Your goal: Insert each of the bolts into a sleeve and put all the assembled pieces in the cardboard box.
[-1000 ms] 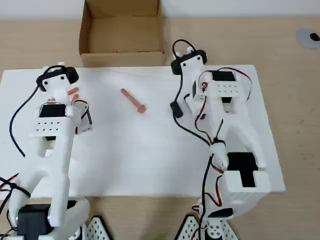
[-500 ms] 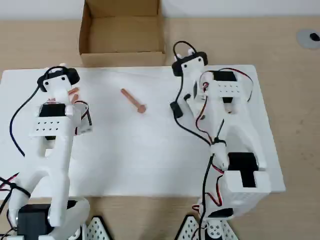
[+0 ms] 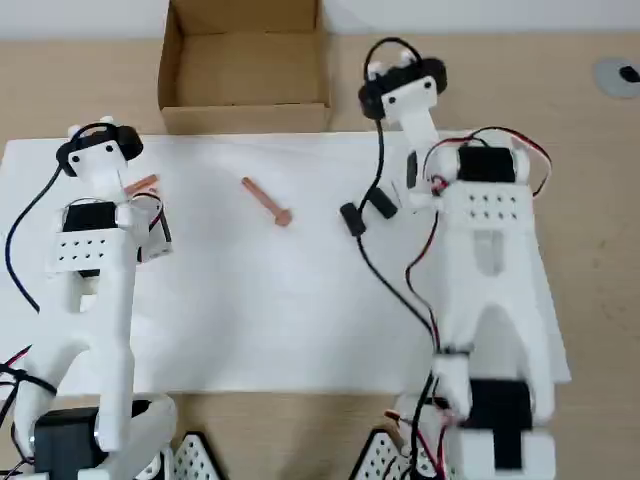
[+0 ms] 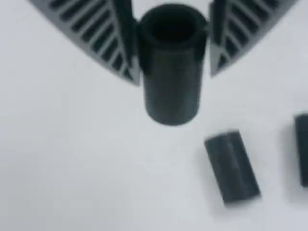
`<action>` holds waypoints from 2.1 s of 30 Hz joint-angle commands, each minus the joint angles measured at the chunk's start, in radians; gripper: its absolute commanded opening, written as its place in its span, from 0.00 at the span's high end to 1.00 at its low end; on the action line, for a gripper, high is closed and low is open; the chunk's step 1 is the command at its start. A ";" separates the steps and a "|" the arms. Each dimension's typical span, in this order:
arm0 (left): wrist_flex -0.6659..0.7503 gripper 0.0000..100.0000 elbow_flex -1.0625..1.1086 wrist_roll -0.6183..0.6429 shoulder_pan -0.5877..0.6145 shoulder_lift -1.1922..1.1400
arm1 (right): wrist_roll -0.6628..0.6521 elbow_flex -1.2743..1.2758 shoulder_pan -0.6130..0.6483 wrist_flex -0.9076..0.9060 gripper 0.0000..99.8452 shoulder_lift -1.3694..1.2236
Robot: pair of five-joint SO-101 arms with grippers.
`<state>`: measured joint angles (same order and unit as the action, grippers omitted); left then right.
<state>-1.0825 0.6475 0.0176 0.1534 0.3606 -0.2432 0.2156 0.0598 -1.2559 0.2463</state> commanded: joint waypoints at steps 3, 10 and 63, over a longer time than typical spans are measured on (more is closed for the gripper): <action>-0.002 0.98 -0.048 -0.003 0.009 0.004 | 0.000 0.259 0.042 0.169 0.99 0.231; 0.000 0.98 -0.046 -0.003 0.002 0.004 | 0.051 0.705 0.062 0.445 0.99 0.515; -0.002 0.98 -0.044 -0.005 0.002 0.025 | -0.311 0.722 0.064 0.186 0.76 0.194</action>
<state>-1.0825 0.6475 0.0176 0.1534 0.3606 -0.5455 0.9920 0.1197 -1.0641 0.4396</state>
